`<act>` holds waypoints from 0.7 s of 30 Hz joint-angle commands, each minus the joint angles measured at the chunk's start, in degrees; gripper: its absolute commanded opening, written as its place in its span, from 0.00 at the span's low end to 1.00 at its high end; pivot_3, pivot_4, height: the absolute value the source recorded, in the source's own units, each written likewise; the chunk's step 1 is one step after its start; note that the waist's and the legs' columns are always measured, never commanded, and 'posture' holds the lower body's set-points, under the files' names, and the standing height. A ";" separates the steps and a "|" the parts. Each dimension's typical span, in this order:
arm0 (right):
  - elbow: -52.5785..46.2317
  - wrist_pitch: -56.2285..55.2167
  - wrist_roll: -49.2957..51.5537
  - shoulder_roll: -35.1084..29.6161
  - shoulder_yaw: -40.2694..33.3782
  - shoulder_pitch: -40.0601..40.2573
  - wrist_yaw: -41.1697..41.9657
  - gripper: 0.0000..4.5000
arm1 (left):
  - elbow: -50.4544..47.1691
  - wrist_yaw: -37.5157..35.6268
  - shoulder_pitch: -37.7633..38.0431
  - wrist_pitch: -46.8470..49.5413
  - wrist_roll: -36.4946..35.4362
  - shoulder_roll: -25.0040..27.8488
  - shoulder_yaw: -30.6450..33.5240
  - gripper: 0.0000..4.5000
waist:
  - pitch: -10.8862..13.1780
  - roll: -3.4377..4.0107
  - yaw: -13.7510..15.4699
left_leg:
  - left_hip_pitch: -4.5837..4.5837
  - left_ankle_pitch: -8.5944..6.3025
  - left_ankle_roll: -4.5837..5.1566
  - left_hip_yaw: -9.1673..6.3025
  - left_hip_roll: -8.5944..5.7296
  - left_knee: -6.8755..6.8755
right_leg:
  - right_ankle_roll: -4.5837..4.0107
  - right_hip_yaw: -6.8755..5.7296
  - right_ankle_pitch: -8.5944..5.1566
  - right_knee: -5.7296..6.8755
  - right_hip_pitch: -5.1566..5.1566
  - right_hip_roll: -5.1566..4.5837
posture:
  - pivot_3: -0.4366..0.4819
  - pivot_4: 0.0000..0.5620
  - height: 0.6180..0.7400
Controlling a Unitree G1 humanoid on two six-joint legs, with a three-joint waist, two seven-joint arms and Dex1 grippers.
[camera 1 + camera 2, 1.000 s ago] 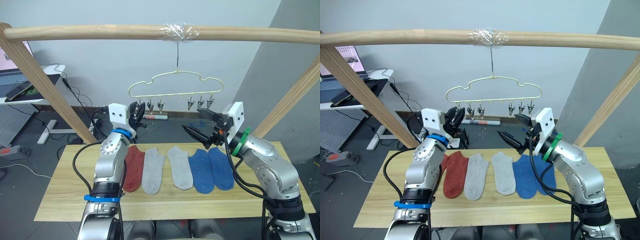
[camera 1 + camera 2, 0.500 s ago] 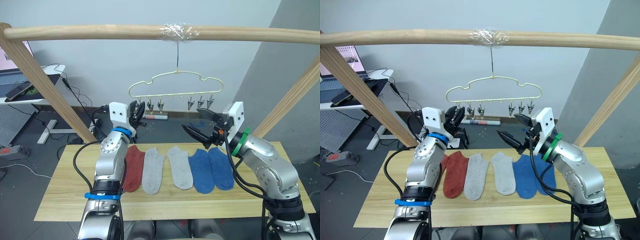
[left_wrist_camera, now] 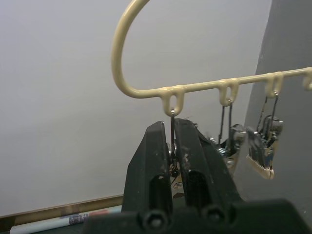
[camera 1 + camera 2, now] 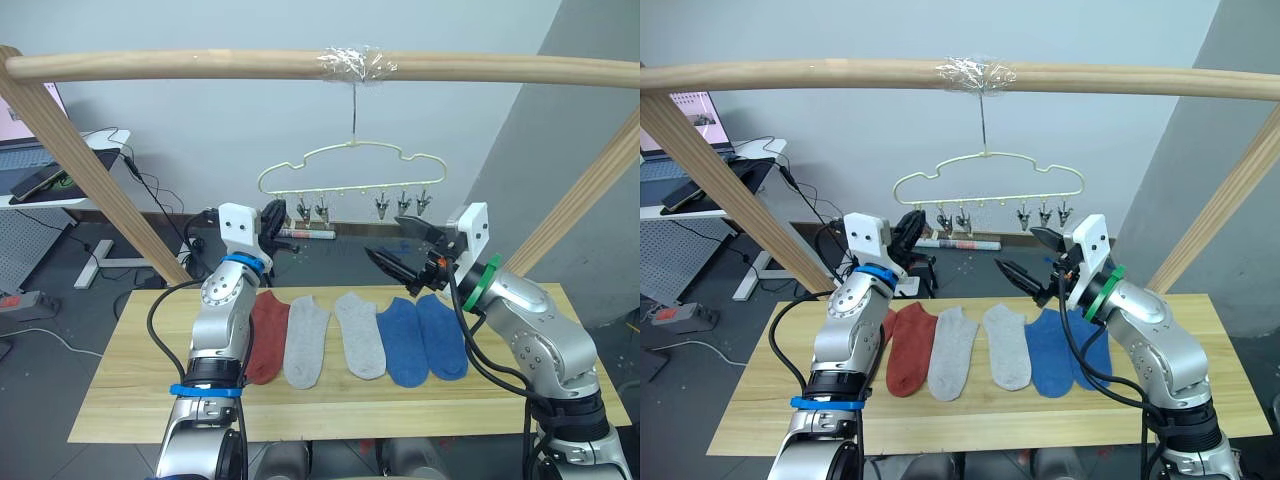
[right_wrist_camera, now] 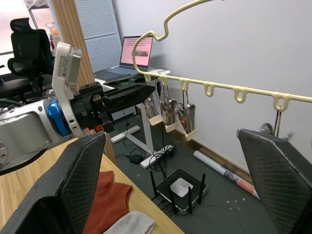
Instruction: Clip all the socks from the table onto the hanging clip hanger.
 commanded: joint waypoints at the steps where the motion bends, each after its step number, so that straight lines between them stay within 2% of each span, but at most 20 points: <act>1: -2.07 0.15 0.13 -0.31 -0.68 -0.08 -0.68 1.00 | -0.74 0.28 -1.59 -0.81 -0.30 0.70 1.19 0.00 | 0.00 0.00 0.01 | 0.00 0.00 0.00 0.00 0.00 0.00 | 0.00 0.00 0.00 0.00 0.00 0.00 | 0.40 0.27 1.00; 6: 3.31 2.04 -11.27 -6.71 4.02 6.34 -4.20 1.00 | -1.90 -0.05 -1.23 1.88 0.27 2.60 0.88 0.00 | 0.00 -0.01 0.18 | -0.01 0.00 0.00 -0.01 -0.02 0.00 | 0.00 -0.01 0.00 -0.03 0.01 -0.01 | 0.41 0.27 1.00; 11: 14.48 -1.36 -20.09 -11.09 6.53 11.47 -5.34 1.00 | -3.53 -1.08 0.64 4.06 -0.54 4.82 1.27 0.00 | 0.02 0.03 -0.12 | 0.01 0.00 0.00 0.07 -0.01 0.00 | 0.00 0.06 0.00 -0.01 -0.01 -0.01 | 0.41 0.27 1.00; 15: 24.03 -3.27 -23.08 -9.08 6.26 9.61 -7.01 1.00 | -3.85 -0.69 1.25 4.78 -0.82 5.07 1.64 0.00 | 0.06 0.04 -1.23 | 0.12 0.00 0.01 0.18 0.05 0.00 | 0.03 0.11 0.02 0.10 0.00 0.01 | 0.40 0.26 1.00; 21: 38.58 -5.90 -25.90 -5.19 6.56 3.70 -7.04 1.00 | -5.13 -0.57 1.95 5.70 -1.26 4.55 1.19 0.00 | 0.06 0.04 -1.43 | 0.13 0.02 0.01 0.19 0.05 0.03 | 0.04 0.14 0.11 0.09 0.03 0.03 | 0.41 0.26 1.00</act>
